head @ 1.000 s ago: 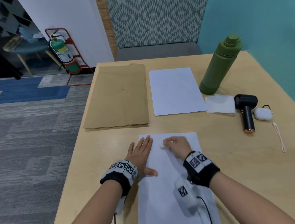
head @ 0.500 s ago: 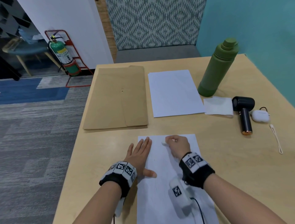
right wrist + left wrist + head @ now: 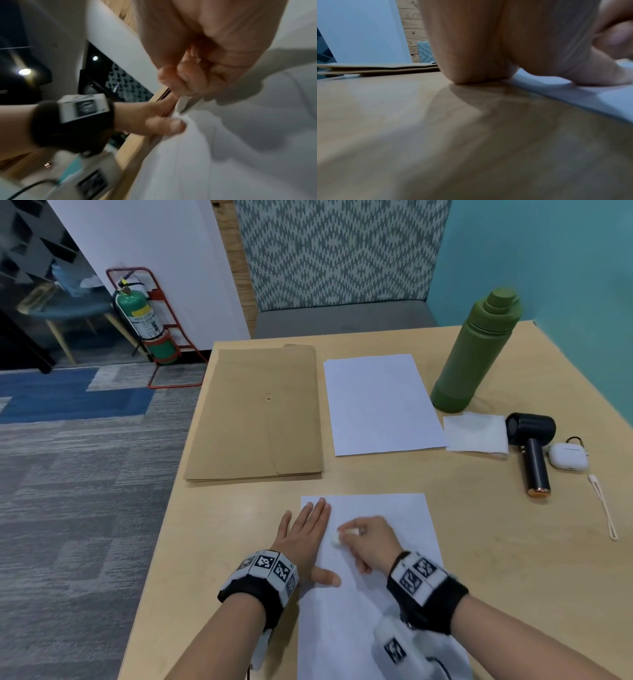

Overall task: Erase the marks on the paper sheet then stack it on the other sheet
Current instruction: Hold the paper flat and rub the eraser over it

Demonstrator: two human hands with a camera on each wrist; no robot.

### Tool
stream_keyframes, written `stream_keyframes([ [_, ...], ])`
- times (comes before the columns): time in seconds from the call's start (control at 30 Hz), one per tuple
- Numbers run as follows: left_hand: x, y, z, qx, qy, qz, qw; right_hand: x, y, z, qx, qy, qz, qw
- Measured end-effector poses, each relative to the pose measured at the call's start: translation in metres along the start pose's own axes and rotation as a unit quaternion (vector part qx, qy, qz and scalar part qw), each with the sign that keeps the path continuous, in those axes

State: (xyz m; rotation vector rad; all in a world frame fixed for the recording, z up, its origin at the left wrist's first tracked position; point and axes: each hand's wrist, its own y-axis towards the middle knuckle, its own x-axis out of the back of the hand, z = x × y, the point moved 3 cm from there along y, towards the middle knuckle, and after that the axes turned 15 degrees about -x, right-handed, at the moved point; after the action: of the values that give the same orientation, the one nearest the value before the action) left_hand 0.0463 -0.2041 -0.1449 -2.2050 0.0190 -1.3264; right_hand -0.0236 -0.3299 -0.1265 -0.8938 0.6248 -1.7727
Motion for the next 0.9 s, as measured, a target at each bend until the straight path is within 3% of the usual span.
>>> stream_keyframes([
  [0.07, 0.0, 0.0, 0.0, -0.001, -0.003, 0.003, 1.0, -0.008, -0.015, -0.007, -0.01, -0.066, 0.065, 0.996],
  [0.13, 0.0, 0.0, 0.001, -0.002, -0.006, 0.007, 1.0, 0.0, -0.011, 0.001, -0.006, -0.077, 0.066, 0.995],
  [0.27, 0.002, 0.0, 0.0, -0.004, -0.005, 0.011, 1.0, 0.025, 0.019, 0.028, 0.011, 0.005, -0.071, 0.997],
  [0.33, 0.001, 0.0, 0.0, -0.003, -0.005, 0.008, 1.0, 0.019, 0.016, 0.027, 0.031, 0.005, -0.105, 0.994],
  [0.47, 0.0, -0.001, 0.0, -0.006, -0.008, 0.003, 1.0, -0.013, -0.017, 0.0, 0.036, -0.093, -0.003, 0.995],
  [0.53, 0.0, -0.001, 0.0, -0.006, -0.008, 0.005, 1.0, -0.007, -0.014, 0.005, 0.016, -0.082, 0.017, 0.996],
  [0.7, 0.001, 0.0, 0.0, -0.003, -0.006, 0.008, 1.0, 0.017, 0.019, 0.031, 0.023, 0.04, -0.119, 0.992],
  [0.77, 0.001, -0.001, 0.0, 0.0, -0.008, 0.005, 1.0, 0.004, 0.008, 0.021, 0.04, 0.013, -0.099, 0.994],
  [0.9, 0.001, -0.002, -0.001, 0.005, -0.017, 0.001, 1.0, -0.017, -0.019, -0.003, 0.02, -0.074, 0.017, 0.997],
])
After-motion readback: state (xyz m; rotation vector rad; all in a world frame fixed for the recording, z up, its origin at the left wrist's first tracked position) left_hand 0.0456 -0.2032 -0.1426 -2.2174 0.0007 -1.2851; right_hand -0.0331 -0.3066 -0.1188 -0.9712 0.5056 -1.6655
